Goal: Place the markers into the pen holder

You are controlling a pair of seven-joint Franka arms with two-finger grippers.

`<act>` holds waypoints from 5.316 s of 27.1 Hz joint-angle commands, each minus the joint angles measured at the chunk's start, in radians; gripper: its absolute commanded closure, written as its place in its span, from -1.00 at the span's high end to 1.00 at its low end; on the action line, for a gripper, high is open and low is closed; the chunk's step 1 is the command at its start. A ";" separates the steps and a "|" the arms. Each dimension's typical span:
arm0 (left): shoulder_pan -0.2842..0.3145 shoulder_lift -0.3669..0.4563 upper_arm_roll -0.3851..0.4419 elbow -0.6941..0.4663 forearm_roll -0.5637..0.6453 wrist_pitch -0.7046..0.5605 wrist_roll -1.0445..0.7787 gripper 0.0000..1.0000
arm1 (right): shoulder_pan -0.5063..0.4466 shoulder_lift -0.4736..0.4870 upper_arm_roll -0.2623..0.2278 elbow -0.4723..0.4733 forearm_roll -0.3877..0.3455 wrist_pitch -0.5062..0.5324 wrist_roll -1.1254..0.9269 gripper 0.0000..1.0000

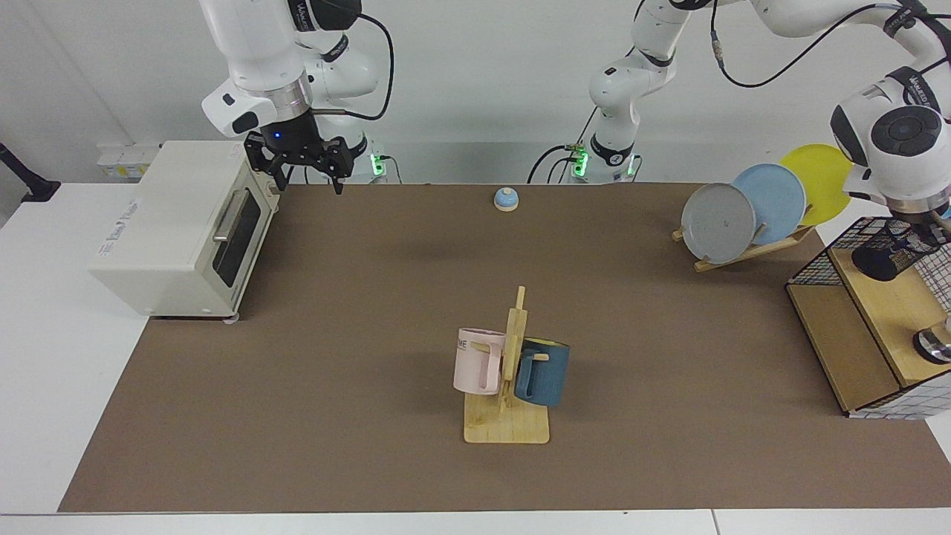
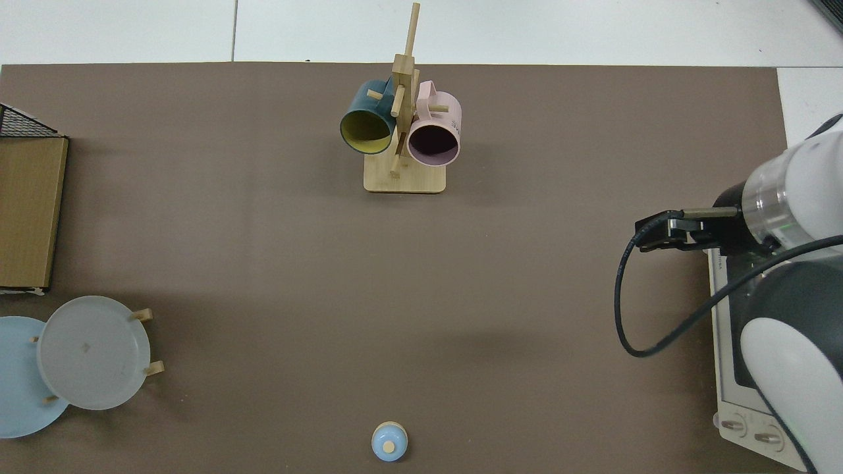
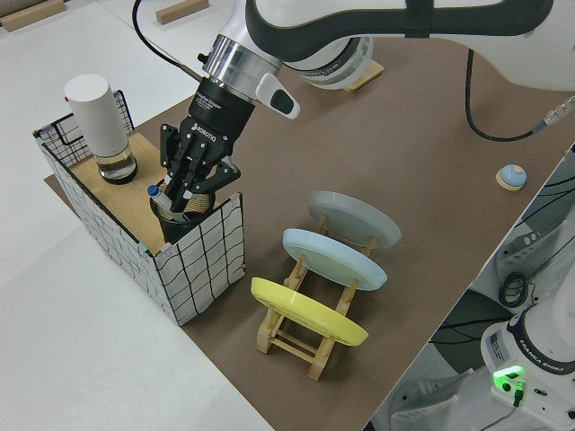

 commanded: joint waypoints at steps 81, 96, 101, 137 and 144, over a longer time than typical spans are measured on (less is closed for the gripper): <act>-0.608 -0.240 0.343 0.149 -0.837 -0.558 -0.926 1.00 | -0.021 -0.018 0.012 -0.018 0.007 0.005 -0.035 1.00; -0.604 -0.233 0.317 0.188 -0.834 -0.561 -1.161 0.99 | -0.021 -0.018 0.012 -0.018 0.007 0.004 -0.035 1.00; -0.563 -0.190 0.279 0.257 -0.842 -0.596 -1.161 0.99 | -0.021 -0.016 0.012 -0.018 0.007 0.005 -0.035 1.00; -0.559 -0.188 0.254 0.284 -0.896 -0.612 -1.300 1.00 | -0.021 -0.016 0.012 -0.018 0.007 0.005 -0.035 1.00; -0.550 -0.188 0.254 0.284 -0.920 -0.612 -1.302 1.00 | -0.021 -0.018 0.012 -0.018 0.007 0.005 -0.035 1.00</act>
